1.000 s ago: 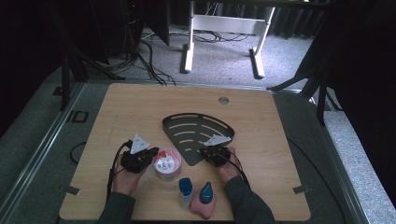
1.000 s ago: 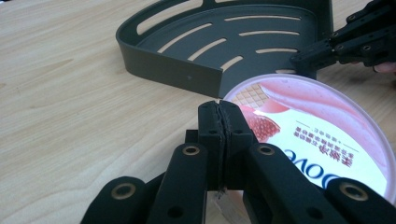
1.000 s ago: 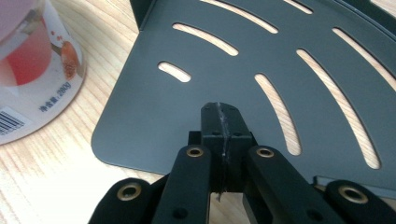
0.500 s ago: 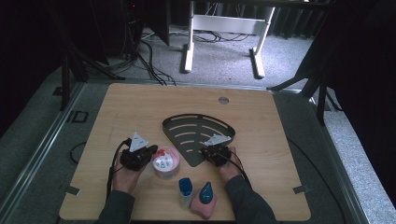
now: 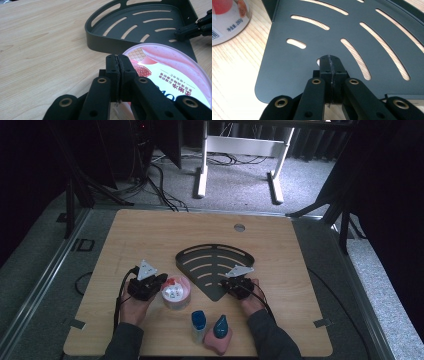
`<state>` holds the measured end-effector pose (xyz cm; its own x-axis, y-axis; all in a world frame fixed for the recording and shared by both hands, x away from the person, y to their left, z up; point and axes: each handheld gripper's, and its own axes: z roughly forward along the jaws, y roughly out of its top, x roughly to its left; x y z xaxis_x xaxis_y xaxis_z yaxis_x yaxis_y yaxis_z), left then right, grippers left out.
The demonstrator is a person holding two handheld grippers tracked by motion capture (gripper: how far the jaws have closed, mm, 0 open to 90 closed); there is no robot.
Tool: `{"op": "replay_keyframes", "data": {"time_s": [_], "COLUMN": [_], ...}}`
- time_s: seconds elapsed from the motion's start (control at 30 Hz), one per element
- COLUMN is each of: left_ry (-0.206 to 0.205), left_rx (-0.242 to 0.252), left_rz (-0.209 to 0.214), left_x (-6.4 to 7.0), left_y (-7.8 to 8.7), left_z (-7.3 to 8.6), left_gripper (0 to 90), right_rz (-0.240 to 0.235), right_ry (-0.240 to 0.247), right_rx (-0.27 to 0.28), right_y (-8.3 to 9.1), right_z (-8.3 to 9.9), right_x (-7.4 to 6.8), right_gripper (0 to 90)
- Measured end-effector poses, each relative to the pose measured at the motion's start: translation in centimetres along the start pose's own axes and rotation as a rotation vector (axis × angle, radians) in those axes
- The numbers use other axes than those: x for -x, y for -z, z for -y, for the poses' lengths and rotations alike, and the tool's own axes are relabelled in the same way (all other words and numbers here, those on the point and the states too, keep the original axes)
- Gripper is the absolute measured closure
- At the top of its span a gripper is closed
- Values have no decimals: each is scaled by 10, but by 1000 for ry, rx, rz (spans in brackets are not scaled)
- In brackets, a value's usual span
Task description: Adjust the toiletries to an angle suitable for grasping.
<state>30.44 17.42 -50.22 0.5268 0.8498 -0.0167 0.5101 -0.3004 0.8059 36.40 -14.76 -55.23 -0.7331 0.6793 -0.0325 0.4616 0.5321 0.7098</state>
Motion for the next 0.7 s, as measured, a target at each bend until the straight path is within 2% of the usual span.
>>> {"op": "replay_keyframes", "data": {"time_s": [0.07,0.17,0.27,0.33,0.37,0.5,0.53,0.6,0.7], "left_ry": [5,8,7,1,-4,-15,-22,-33,-55], "left_rx": [8,30,53,65,69,80,79,80,78], "left_rz": [16,28,49,69,79,121,131,150,177], "left_x": [0,1,5,10,13,24,27,34,43], "left_y": [2,6,13,19,22,32,34,37,43], "left_z": [0,0,-2,-2,-1,3,4,6,9], "left_gripper": [840,816,799,786,786,781,782,782,782], "right_rz": [-2,-22,-28,-40,-40,-60,-67,-66,-76], "right_ry": [-9,-16,-7,-4,-4,-5,-5,-3,-9], "right_rx": [-3,22,40,52,52,66,67,66,69], "right_y": [2,10,22,39,39,60,70,73,88], "right_z": [1,3,4,10,10,23,31,34,48], "right_x": [0,-1,-4,-10,-10,-18,-22,-23,-28], "right_gripper": [900,899,898,893,893,888,888,888,887]}}
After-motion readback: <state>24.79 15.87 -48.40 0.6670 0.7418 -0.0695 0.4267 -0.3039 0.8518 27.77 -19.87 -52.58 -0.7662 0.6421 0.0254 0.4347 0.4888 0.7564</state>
